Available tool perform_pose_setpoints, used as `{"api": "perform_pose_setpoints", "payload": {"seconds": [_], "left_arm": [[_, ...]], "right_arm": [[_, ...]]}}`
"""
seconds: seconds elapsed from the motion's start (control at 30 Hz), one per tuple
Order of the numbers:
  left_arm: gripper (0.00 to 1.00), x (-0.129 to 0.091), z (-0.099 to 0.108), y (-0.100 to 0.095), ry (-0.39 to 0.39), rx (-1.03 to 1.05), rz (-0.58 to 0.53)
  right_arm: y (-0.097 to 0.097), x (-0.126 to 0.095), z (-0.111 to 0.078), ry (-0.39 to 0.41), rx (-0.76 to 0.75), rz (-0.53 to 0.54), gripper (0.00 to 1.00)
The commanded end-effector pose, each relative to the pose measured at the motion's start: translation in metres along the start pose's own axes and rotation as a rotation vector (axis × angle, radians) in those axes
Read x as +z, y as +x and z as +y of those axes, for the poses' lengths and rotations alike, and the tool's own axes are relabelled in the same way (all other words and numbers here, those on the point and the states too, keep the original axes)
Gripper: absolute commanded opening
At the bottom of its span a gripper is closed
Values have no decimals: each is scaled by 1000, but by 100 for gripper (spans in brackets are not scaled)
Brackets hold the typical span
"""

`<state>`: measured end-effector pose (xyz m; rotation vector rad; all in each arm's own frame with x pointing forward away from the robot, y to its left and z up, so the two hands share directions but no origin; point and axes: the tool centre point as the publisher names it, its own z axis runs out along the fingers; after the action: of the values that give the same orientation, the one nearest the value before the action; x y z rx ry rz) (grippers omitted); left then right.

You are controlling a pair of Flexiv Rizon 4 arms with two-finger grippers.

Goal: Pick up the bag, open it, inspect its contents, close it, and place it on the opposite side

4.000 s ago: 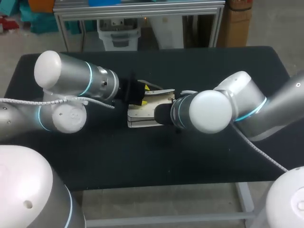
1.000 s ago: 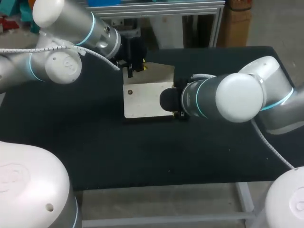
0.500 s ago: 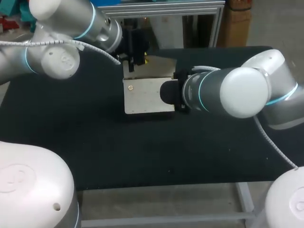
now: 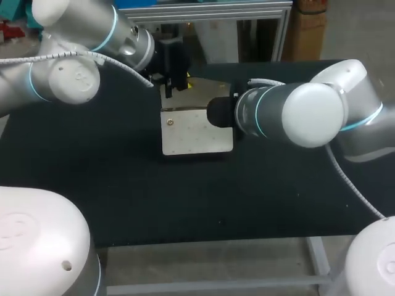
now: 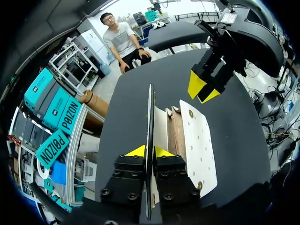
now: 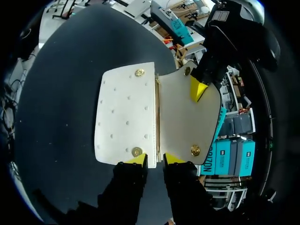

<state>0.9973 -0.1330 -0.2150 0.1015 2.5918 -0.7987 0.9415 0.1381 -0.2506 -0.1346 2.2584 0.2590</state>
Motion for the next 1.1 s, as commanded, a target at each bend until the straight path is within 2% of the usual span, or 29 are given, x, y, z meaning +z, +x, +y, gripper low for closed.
{"api": "perform_pose_setpoints", "payload": {"seconds": [0.03, 0.3, 0.73, 1.1], "left_arm": [[0, -5, 3, 1, 26, 5, 13], [0, -5, 2, 4, 23, -14, 16], [0, -4, -3, 6, 41, -39, 27], [0, -5, -2, 8, 59, -68, 19]], "right_arm": [[-4, 13, 1, -5, 7, -150, 0], [-11, 37, 7, -18, 21, -125, 0], [-18, 54, 14, -19, 20, -84, 0], [-4, 74, 18, 2, 9, -8, 0]]}}
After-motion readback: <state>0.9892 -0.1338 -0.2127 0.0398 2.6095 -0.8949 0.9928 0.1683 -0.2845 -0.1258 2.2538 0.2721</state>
